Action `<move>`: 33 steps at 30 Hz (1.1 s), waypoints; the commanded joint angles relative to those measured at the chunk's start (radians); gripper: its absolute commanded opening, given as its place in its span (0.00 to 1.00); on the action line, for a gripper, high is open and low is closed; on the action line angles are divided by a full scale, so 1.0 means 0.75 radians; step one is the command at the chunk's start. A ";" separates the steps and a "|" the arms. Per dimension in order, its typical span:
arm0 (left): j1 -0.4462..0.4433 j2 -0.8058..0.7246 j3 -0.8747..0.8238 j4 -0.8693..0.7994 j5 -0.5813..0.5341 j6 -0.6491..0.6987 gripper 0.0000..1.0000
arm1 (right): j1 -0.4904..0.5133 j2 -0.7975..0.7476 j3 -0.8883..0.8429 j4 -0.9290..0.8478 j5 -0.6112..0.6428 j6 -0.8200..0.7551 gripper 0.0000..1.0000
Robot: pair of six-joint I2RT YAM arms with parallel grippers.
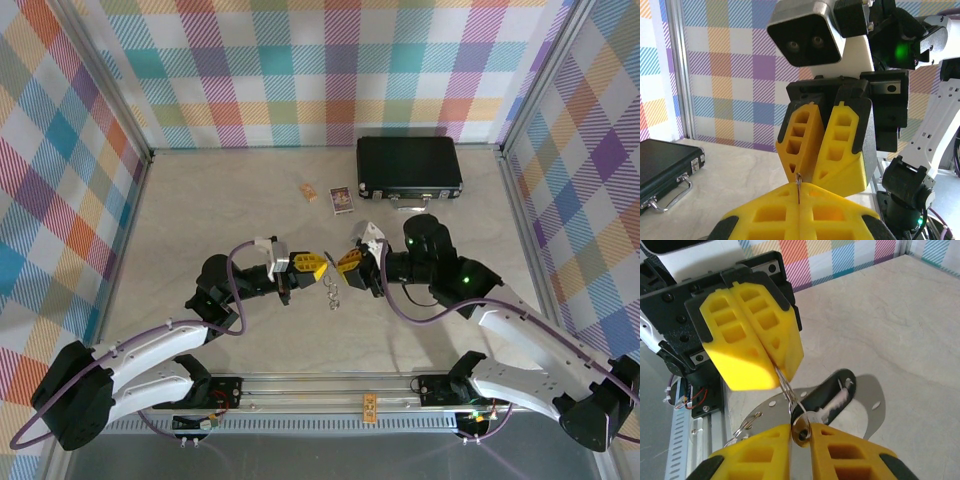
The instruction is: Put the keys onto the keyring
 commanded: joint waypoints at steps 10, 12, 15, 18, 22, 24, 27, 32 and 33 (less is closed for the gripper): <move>0.006 -0.026 0.005 0.075 0.017 -0.010 0.00 | -0.012 -0.005 0.030 0.031 -0.095 0.011 0.15; 0.006 -0.026 0.005 0.075 0.022 -0.010 0.00 | -0.012 0.003 0.038 0.034 -0.106 0.011 0.15; 0.006 -0.029 0.003 0.075 0.022 -0.012 0.00 | -0.012 0.023 0.049 0.033 -0.113 0.009 0.14; 0.006 -0.027 0.000 0.102 0.022 -0.035 0.00 | -0.012 0.045 0.059 0.026 -0.124 0.007 0.07; 0.006 -0.015 -0.017 0.188 0.022 -0.083 0.00 | -0.012 0.062 0.057 0.028 -0.149 0.005 0.02; 0.006 -0.005 -0.021 0.225 0.018 -0.105 0.00 | -0.012 0.068 0.055 0.030 -0.158 0.005 0.02; 0.004 0.018 -0.024 0.273 0.014 -0.129 0.00 | -0.012 0.078 0.055 0.026 -0.186 0.007 0.02; -0.002 0.073 -0.024 0.369 0.021 -0.176 0.00 | -0.012 0.097 0.052 0.023 -0.210 0.013 0.05; -0.006 0.090 -0.026 0.391 0.018 -0.187 0.00 | -0.013 0.100 0.050 0.027 -0.214 0.013 0.06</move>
